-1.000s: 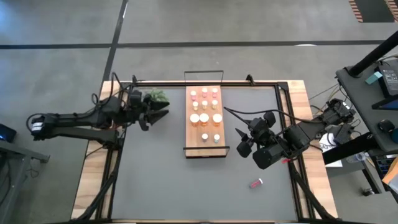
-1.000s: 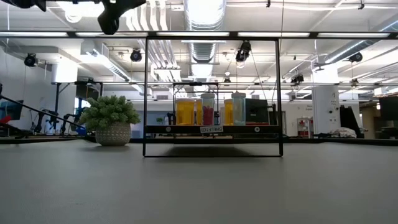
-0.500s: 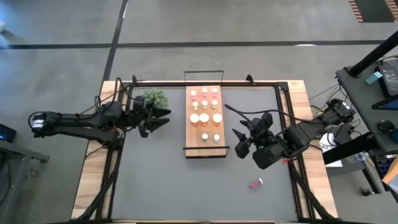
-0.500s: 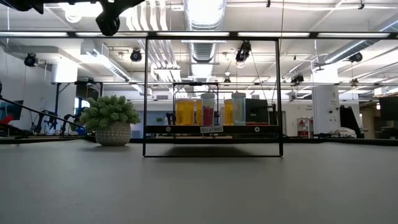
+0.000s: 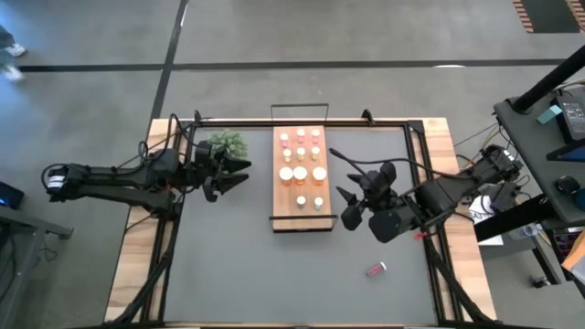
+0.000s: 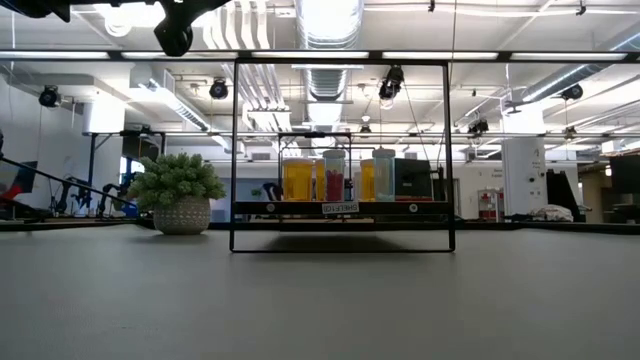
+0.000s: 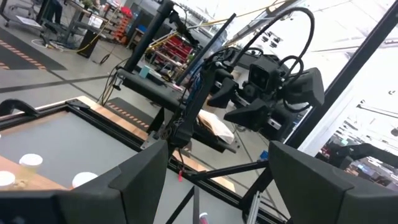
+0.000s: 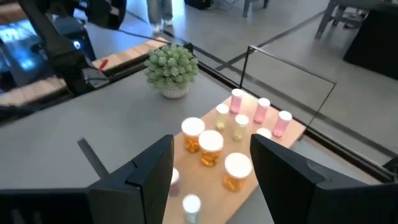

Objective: Pick and place medicine bottles onto shelf by color
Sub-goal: Put the blue pill bottle aligned with the other blue pill bottles on the shelf

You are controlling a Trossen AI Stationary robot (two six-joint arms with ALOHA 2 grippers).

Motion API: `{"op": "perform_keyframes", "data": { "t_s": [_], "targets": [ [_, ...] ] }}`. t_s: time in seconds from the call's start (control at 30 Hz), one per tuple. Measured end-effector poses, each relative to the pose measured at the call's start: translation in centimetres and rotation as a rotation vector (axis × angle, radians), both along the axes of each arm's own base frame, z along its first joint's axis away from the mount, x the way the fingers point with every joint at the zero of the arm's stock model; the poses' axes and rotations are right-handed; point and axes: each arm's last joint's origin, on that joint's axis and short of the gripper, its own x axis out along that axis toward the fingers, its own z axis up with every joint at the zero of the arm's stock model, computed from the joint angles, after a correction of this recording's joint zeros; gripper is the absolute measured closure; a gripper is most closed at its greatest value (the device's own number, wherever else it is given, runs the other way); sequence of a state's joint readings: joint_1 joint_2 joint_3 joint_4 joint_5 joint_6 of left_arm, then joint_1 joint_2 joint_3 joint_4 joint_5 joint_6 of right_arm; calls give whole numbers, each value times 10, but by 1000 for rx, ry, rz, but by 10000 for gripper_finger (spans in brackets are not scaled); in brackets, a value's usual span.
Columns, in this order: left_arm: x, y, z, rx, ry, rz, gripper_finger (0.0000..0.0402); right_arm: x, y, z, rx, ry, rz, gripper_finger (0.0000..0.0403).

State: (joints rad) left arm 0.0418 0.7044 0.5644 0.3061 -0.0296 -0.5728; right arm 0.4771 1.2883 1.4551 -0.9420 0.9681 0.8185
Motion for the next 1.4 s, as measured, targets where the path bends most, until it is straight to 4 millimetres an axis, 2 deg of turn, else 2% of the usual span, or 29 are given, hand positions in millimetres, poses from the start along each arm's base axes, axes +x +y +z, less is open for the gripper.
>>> {"op": "perform_keyframes", "data": {
  "t_s": [0.13, 0.37, 0.63, 0.93, 1.2, 1.4],
  "targets": [
    [0, 0, 0, 0, 0, 0, 139, 6, 3, 3, 31, -61, 0, 199],
    [0, -1, 0, 1, 1, -6, 139, 22, 11, 11, 208, -294, -35, 199],
    [0, -2, 0, 4, 1, -29, 139, 36, 14, 11, 262, -394, -61, 199],
    [-1, -2, 0, 5, -1, -31, 139, 40, 18, 8, 329, -335, 47, 199],
    [-2, -2, 1, 7, -5, -32, 139, 30, 21, 17, 513, -271, 265, 199],
    [-2, -2, 1, 7, -6, -32, 139, 30, 23, 19, 592, -263, 328, 199]
  ]
}}
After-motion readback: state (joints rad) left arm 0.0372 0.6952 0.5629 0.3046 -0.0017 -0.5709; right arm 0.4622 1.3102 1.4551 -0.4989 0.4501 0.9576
